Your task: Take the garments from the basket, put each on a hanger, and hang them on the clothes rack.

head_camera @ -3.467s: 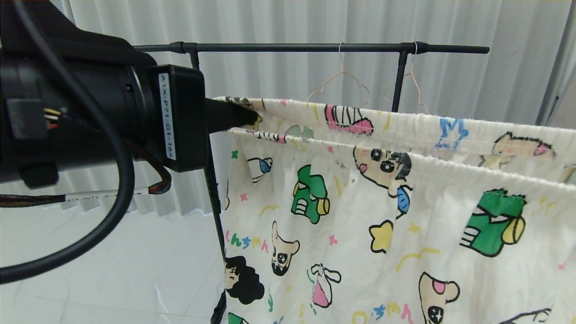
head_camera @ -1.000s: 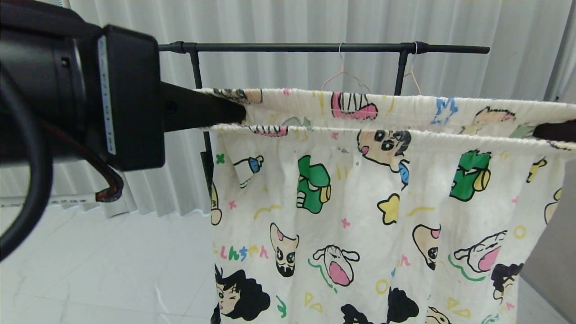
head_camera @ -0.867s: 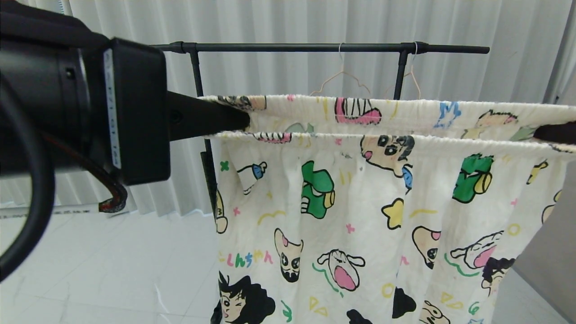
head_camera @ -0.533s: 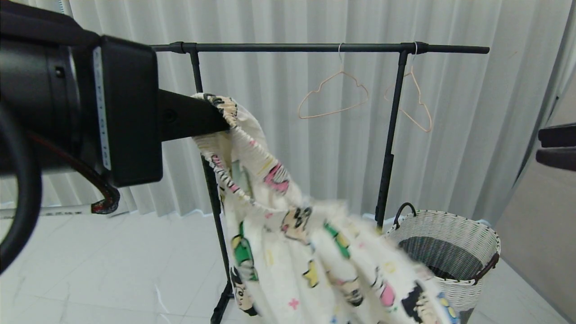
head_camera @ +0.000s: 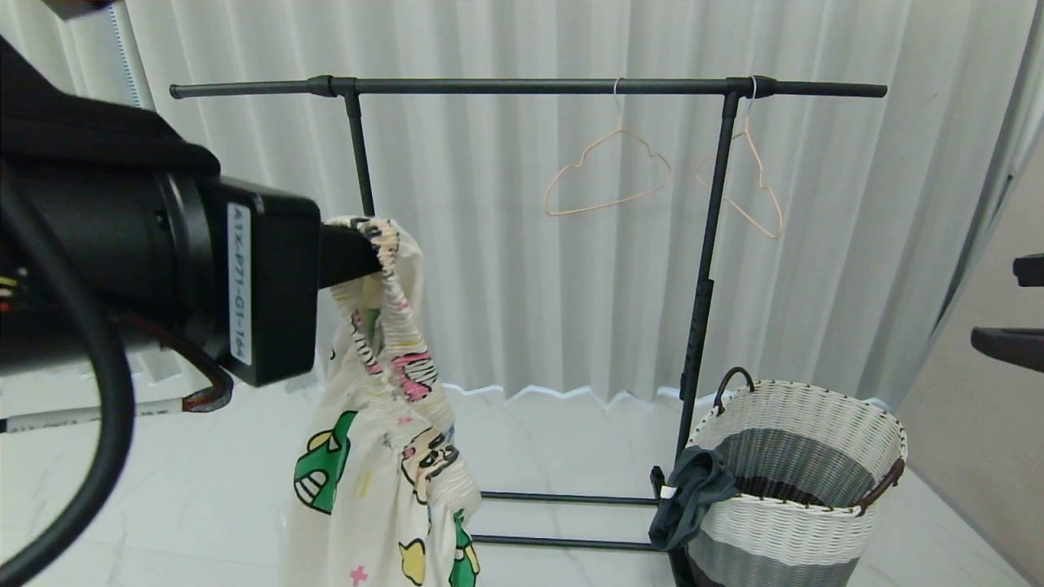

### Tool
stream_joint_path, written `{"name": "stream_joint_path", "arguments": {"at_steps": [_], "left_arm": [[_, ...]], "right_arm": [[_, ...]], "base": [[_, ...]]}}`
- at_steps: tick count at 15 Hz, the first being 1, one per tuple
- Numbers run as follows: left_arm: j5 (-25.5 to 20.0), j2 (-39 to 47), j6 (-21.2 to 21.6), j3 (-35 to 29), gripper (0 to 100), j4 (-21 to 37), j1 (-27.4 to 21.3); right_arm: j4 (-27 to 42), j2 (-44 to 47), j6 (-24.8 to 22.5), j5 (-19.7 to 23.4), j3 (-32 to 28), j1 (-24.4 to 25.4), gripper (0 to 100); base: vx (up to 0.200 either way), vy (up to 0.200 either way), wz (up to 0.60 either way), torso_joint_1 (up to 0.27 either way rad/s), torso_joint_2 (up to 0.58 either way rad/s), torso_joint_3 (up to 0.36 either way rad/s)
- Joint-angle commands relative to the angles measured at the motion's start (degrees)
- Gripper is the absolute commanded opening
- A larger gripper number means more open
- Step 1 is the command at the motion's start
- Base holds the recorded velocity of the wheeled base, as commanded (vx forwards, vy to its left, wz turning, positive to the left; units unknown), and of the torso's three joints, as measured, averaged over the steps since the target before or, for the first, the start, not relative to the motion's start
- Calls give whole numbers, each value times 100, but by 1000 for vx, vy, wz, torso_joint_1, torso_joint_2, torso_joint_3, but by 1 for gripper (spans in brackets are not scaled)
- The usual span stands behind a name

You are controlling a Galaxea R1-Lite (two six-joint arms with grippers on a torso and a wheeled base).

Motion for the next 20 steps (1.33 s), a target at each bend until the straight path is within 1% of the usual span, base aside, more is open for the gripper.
{"name": "stream_joint_path", "arguments": {"at_steps": [1, 2, 3, 4, 6, 10, 14, 15, 16, 17, 20], "left_arm": [[198, -162, 409, 400, 0, 3, 275], [269, -259, 717, 602, 0, 3, 477], [277, -356, 945, 760, 0, -6, 618], [277, -417, 1033, 848, 0, -6, 750], [286, -444, 998, 857, 0, -23, 811], [286, -690, 989, 1103, 0, -41, 811], [286, -778, 998, 1138, 0, -85, 811], [286, -778, 998, 1147, 0, -146, 811], [286, -760, 1007, 1164, 0, -357, 811], [286, -751, 1016, 1173, 0, -454, 811], [286, -760, 1016, 1164, 0, -480, 811]], "right_arm": [[-2, 197, -186, -753, 211, -716, 100], [-2, 214, -301, -1043, 316, -892, 100], [-2, 206, -476, -1201, 457, -1024, 100], [-10, 188, -679, -1333, 553, -1191, 100], [-2, 171, -802, -1394, 571, -1332, 100], [-28, 188, -793, -1394, 553, -1455, 100], [-37, 188, -740, -1315, 553, -1525, 100], [-37, 188, -723, -1254, 553, -1525, 100], [-37, 179, -670, -1148, 553, -1525, 100], [-37, 188, -626, -1139, 553, -1525, 100], [-46, 188, -547, -1130, 553, -1525, 100]], "base": [[0, 0, 0, 0, 0, 0], [0, 0, 0, 0, 0, 0], [0, 0, 0, 0, 0, 0], [0, 0, 0, 0, 0, 0], [0, 0, 0, 0, 0, 0], [0, 0, 0, 0, 0, 0], [0, 0, 0, 31, -21, -25], [0, 0, 0, 173, -300, -193], [0, 0, 0, 207, -505, -227], [0, 0, 0, 193, -510, -227], [0, 0, 0, 185, -481, -232]]}}
